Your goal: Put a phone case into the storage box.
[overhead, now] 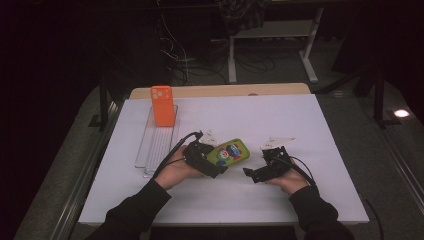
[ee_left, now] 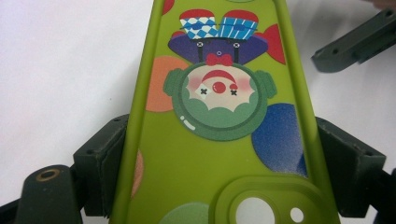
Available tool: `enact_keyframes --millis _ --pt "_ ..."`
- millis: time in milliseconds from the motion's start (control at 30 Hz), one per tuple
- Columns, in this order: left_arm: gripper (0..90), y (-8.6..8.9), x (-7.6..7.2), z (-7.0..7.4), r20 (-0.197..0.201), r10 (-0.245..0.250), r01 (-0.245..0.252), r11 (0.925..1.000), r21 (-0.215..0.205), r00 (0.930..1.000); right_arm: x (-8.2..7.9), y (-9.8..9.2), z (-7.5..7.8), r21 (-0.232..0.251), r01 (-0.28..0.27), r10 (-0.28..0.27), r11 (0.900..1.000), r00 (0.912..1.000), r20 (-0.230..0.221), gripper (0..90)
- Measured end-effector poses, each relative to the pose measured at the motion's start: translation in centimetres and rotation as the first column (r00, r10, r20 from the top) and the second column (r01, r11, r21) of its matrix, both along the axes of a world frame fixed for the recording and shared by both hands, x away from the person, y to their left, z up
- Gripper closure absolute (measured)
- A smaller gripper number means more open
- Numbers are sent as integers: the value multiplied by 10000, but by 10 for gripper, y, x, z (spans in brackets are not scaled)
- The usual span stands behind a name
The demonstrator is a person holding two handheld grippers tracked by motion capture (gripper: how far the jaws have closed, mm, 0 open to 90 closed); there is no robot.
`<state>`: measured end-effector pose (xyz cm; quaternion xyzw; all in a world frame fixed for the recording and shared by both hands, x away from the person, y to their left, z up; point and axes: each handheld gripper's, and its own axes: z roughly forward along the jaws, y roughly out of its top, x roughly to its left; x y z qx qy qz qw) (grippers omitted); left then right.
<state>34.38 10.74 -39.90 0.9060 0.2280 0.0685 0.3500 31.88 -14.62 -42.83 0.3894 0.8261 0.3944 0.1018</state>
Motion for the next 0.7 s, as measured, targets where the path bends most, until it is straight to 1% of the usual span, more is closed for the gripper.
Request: enact_keyframes --millis 33,67,100,133,167,200,300,333,367,433,467,500,533,633,700 --pt "155 0 0 0 -29 20 -20 10000 -2 10000 0 1 0 -1 48 -48 10000 10000 -21 0" --pt "154 1 1 0 -51 28 -28 10000 -43 10000 0 1 -1 -58 -26 26 10000 9999 99 0" --pt "154 1 1 0 -50 134 -135 9998 -140 9999 -1 2 0 -90 -34 34 10000 9999 100 0" --pt "155 1 1 0 -49 129 -130 9999 -108 9999 -1 3 0 -186 -52 57 9998 9996 259 0" --pt "155 2 2 1 -40 15 -15 10000 67 10000 -2 3 1 -265 -85 95 9996 9993 355 0" --pt "154 2 2 1 -60 49 -49 10000 14 10000 -2 4 2 -474 -202 229 9987 9981 564 0" --pt "155 2 1 0 -68 79 -79 10000 -13 9999 -3 6 2 -806 -273 338 9964 9961 811 0" --pt "154 2 2 1 -63 25 -25 10000 43 10000 -3 7 2 -1075 -372 490 9935 9929 1087 0" --pt "155 3 2 1 -51 -32 33 9999 121 10000 -4 8 2 -1199 -369 500 9921 9929 1078 0" --pt "155 3 2 1 -61 -57 58 9999 148 10000 -5 9 2 -1513 -394 600 9877 9892 1341 0" --pt "155 3 2 1 -66 -36 37 9999 146 10000 -6 10 2 -1708 -446 706 9843 9862 1497 0" --pt "154 3 2 0 -94 33 -32 10000 58 10000 -7 11 2 -1823 -455 755 9822 9840 1611 0" --pt "154 3 2 0 -98 4 -3 10000 86 10000 -8 13 3 -2031 -420 797 9783 9802 1812 0" --pt "154 4 2 1 -139 27 -27 10000 42 9999 -10 15 4 -2303 -494 996 9719 9722 2117 0" --pt "155 4 2 0 -169 59 -59 10000 -1 9998 -12 17 5 -2583 -545 1178 9645 9645 2365 0"
